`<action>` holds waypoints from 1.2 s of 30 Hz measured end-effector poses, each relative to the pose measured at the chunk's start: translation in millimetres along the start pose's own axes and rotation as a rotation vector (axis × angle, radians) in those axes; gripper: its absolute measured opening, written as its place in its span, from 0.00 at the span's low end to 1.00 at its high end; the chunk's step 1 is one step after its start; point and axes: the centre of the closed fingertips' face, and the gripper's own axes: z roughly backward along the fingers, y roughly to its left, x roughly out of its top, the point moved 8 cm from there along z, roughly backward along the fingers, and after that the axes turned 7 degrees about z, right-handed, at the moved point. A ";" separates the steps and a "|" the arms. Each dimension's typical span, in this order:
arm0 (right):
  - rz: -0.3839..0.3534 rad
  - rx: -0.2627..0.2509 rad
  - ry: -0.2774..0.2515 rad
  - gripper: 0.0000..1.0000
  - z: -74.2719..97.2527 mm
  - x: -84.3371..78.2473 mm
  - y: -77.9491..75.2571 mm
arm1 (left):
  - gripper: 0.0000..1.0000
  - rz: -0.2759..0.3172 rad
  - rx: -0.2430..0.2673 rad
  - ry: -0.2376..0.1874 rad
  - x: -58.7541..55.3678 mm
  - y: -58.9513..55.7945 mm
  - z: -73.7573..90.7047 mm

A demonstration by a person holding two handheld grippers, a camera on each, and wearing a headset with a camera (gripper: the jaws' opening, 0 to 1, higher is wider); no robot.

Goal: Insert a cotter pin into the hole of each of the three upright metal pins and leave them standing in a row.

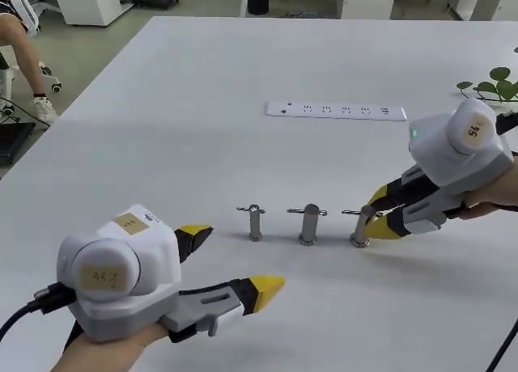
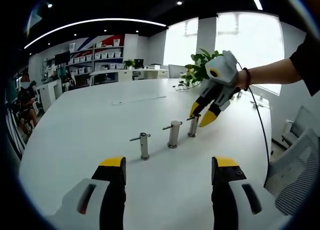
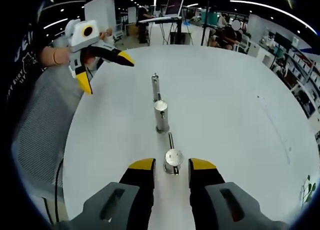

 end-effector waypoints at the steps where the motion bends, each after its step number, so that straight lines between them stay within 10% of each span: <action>1: -0.020 -0.002 -0.015 0.25 0.9 1.1 1.0 | 0.69 0.000 0.001 0.000 0.5 0.2 0.3; 16: -0.196 -0.186 -0.216 0.44 21.5 19.4 23.5 | 0.67 0.006 0.045 -0.006 6.8 6.6 5.9; 36: -0.351 -0.398 -0.282 0.70 36.9 37.2 87.1 | 0.77 0.008 0.069 -0.018 18.3 11.5 26.7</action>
